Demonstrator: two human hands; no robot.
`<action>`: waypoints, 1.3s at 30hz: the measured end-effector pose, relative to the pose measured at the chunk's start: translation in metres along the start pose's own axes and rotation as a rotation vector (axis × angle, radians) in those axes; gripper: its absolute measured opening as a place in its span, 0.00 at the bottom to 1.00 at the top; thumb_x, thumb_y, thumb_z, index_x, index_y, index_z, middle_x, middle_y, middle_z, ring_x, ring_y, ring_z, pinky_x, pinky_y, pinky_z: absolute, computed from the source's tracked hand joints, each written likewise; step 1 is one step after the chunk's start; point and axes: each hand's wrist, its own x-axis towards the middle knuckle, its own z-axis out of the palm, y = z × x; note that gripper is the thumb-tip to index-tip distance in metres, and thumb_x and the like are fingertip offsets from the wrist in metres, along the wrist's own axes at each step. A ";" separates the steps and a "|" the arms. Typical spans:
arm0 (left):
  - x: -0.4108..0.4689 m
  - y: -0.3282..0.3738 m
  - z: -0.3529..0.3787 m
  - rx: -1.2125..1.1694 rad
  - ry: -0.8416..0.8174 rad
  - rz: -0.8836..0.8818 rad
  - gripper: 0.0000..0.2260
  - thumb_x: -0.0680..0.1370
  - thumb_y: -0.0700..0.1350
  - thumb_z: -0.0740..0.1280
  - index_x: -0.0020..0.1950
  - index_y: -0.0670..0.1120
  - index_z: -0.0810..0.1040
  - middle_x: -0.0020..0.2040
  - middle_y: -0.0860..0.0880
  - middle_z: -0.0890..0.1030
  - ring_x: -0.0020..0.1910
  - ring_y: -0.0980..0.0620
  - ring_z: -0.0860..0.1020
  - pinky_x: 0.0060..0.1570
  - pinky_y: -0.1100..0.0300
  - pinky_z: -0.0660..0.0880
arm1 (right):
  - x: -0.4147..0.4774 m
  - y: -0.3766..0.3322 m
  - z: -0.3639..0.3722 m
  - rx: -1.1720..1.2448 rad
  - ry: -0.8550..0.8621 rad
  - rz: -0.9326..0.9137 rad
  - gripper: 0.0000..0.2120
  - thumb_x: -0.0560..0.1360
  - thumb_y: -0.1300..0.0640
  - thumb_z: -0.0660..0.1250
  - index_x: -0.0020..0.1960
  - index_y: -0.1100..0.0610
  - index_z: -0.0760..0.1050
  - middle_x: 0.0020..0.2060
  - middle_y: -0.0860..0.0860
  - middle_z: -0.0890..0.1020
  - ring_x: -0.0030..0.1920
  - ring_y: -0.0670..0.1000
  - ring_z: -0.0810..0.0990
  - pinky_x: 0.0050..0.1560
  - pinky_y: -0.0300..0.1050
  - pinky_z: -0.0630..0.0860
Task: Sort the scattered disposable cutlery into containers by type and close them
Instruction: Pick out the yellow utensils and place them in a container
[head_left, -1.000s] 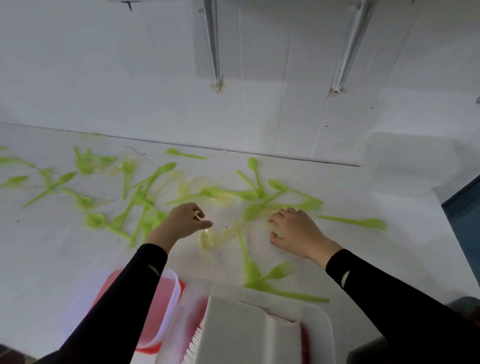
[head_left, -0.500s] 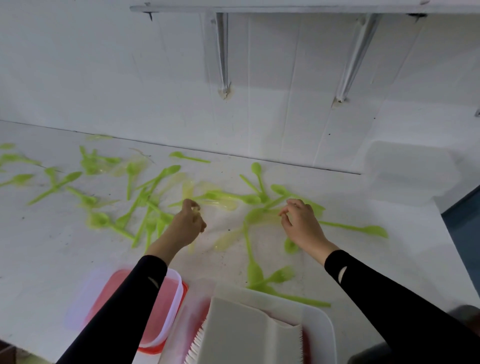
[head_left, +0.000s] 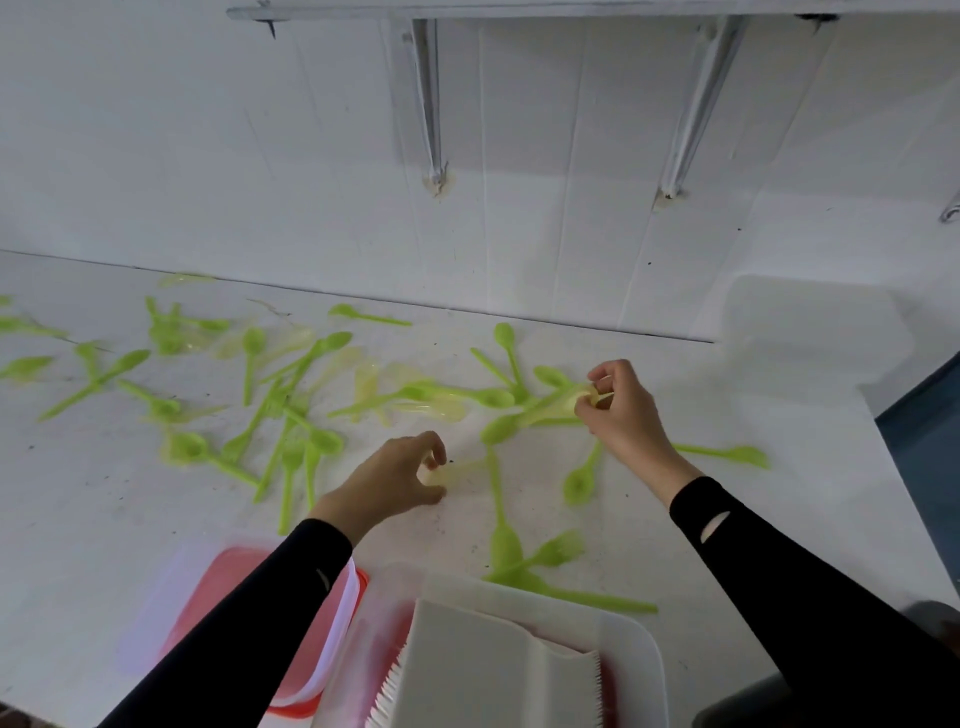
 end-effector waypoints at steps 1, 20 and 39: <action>0.002 0.003 -0.004 0.009 0.008 0.002 0.15 0.70 0.46 0.76 0.52 0.48 0.75 0.49 0.51 0.79 0.42 0.55 0.74 0.43 0.61 0.68 | -0.001 -0.006 -0.003 0.017 -0.001 0.004 0.11 0.73 0.63 0.69 0.51 0.53 0.72 0.42 0.45 0.77 0.36 0.47 0.76 0.34 0.33 0.71; 0.039 0.137 -0.016 -1.010 0.137 -0.046 0.15 0.82 0.56 0.59 0.48 0.45 0.76 0.35 0.50 0.75 0.33 0.51 0.74 0.32 0.60 0.71 | -0.026 -0.050 -0.005 0.581 -0.379 0.175 0.11 0.79 0.57 0.68 0.60 0.52 0.72 0.48 0.58 0.80 0.40 0.58 0.85 0.49 0.49 0.82; 0.005 0.051 -0.053 -1.553 0.348 -0.230 0.09 0.84 0.44 0.58 0.63 0.46 0.72 0.39 0.46 0.73 0.28 0.54 0.73 0.25 0.64 0.72 | -0.029 -0.075 0.055 0.252 -0.448 0.230 0.06 0.80 0.54 0.63 0.54 0.54 0.73 0.41 0.50 0.81 0.35 0.49 0.78 0.37 0.41 0.74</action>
